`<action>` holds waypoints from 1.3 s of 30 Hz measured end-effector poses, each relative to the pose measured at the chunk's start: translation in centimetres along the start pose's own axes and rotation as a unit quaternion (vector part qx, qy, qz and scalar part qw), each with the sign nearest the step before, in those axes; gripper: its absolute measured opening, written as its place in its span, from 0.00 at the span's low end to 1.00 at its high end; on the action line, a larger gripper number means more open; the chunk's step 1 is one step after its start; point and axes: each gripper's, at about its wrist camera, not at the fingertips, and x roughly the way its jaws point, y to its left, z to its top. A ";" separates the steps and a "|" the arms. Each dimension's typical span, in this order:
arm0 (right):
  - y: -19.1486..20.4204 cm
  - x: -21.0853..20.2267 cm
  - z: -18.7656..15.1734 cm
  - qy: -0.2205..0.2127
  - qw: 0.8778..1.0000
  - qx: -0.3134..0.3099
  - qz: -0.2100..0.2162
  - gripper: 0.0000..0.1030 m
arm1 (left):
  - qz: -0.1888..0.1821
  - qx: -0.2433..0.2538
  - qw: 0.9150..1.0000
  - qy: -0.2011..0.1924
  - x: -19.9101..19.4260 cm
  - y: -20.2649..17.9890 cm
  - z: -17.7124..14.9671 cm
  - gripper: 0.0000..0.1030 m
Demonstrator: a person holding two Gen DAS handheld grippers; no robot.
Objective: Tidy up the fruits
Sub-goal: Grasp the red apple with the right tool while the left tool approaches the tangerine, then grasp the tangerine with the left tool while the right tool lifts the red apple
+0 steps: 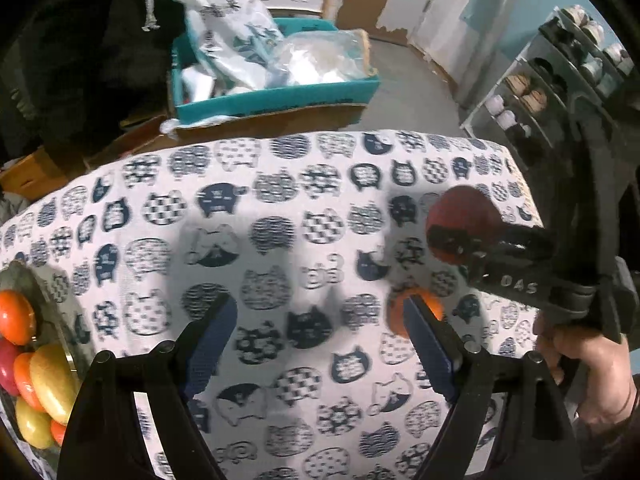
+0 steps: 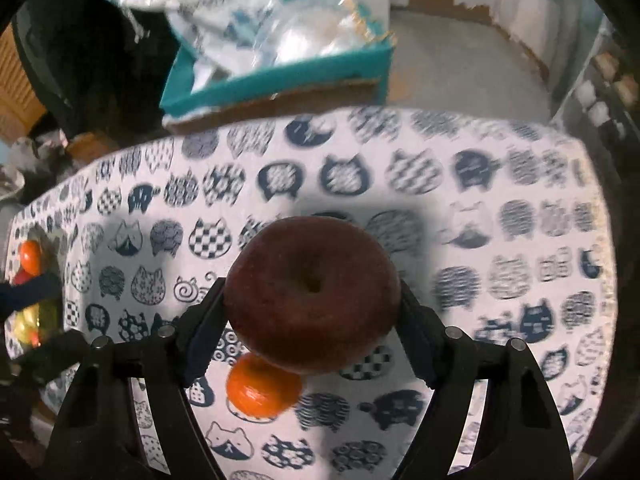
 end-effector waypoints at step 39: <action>-7.6 -2.3 -5.4 0.015 0.999 0.038 -0.023 0.76 | -0.025 0.082 0.993 0.082 10.2 -8.5 -2.6 0.47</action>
